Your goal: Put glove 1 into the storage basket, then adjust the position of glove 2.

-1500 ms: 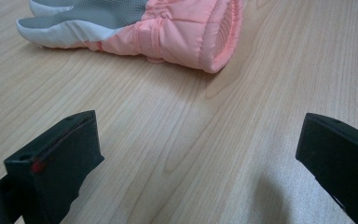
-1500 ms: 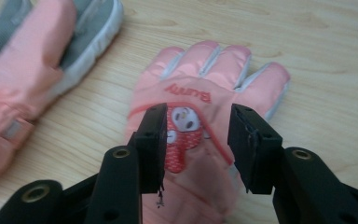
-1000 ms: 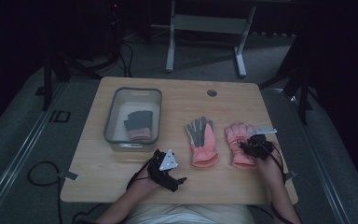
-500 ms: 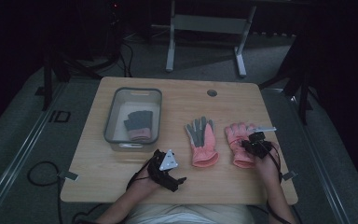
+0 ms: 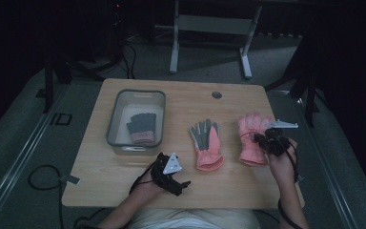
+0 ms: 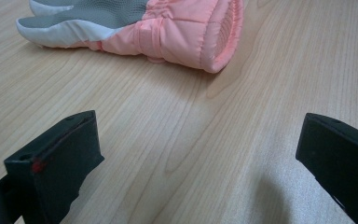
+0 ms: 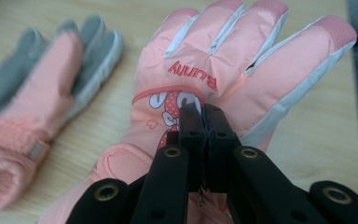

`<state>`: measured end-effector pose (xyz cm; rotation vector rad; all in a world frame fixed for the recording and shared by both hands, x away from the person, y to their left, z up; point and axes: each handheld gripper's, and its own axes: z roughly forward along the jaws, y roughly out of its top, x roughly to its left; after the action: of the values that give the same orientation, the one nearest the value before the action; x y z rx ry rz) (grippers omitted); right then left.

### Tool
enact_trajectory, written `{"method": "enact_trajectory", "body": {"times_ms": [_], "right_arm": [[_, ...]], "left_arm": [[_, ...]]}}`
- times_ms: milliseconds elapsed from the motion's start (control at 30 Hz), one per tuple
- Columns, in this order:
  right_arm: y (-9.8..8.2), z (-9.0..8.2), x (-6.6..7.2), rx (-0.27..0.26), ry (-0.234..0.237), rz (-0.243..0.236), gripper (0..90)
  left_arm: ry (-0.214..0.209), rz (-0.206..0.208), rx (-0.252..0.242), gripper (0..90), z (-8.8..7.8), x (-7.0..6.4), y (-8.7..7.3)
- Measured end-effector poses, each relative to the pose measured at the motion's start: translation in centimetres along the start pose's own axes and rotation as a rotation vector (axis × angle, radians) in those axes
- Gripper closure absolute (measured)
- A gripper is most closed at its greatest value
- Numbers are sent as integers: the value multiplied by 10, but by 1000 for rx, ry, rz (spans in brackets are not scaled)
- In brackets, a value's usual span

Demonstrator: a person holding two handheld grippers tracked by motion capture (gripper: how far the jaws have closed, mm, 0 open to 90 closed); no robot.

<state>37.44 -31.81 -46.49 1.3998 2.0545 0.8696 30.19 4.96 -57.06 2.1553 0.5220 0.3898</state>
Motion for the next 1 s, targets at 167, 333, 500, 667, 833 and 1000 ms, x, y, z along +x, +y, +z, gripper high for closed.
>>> {"method": "enact_trajectory", "body": {"times_ms": [167,333,500,667,833,1000], "right_arm": [[20,-18,7,-43,13,-16,880],[39,-32,23,-79,19,-47,880],[54,-37,46,-97,47,-63,879],[61,-33,75,-89,77,-81,879],[60,-23,95,-65,101,-81,879],[57,-4,122,-20,111,-90,879]], "left_arm": [[-1,-3,-3,0,0,0,0],[-1,-5,-3,0,0,1,0],[-1,-4,-5,0,0,0,0],[-2,6,-5,0,0,-1,1],[-2,6,-2,0,0,-1,1],[-4,6,-8,0,0,-2,1]]}}
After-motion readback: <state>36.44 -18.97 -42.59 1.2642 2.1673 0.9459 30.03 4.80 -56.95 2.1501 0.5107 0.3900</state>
